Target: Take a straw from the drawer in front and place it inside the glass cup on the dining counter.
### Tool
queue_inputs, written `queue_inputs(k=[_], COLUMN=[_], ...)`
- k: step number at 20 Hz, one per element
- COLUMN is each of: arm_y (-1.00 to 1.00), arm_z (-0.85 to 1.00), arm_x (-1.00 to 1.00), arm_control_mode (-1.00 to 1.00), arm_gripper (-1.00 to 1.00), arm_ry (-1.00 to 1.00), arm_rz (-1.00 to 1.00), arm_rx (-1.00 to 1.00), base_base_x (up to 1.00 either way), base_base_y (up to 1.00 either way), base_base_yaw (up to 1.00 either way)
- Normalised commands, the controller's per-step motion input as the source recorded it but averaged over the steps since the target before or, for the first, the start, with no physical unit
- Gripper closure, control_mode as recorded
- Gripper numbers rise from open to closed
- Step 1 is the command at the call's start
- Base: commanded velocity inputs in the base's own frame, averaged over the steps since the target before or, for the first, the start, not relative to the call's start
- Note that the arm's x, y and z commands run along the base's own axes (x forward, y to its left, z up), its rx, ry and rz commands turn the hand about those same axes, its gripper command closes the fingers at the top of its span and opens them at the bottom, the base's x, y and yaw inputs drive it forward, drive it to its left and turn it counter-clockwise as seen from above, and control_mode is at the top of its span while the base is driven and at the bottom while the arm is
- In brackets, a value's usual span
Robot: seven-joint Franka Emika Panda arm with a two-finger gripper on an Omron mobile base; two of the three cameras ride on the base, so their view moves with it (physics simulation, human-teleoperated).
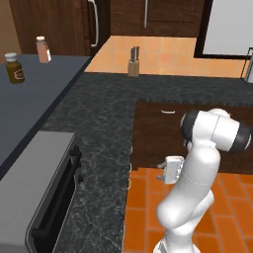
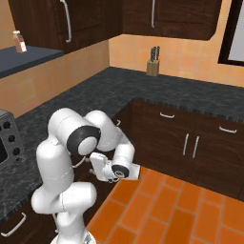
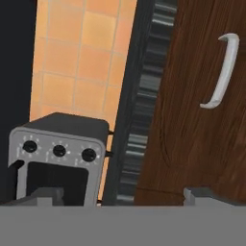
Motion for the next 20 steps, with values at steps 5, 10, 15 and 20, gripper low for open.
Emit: queue_inputs(k=[5, 10, 15, 20], arm_y=[0.44, 0.6, 0.52, 0.36], arm_z=[-0.15, -0.18, -0.14, -0.22], arm_x=[0.15, 0.04, 0.04, 0.27], arm_control_mode=[-1.0, -1.0, -1.0, -1.0], arm_gripper=[-1.0, -1.0, -1.0, -1.0], arm_ry=[0.0, 0.0, 0.0, 0.0], arm_rz=[-0.04, -0.08, -0.11, -0.08], arm_rx=[-0.17, -0.13, -0.05, -0.01], base_base_x=[0.0, 0.0, 0.0, 0.0], base_base_y=[0.0, 0.0, 0.0, 0.0], base_base_yaw=[0.0, 0.0, 0.0, 0.0])
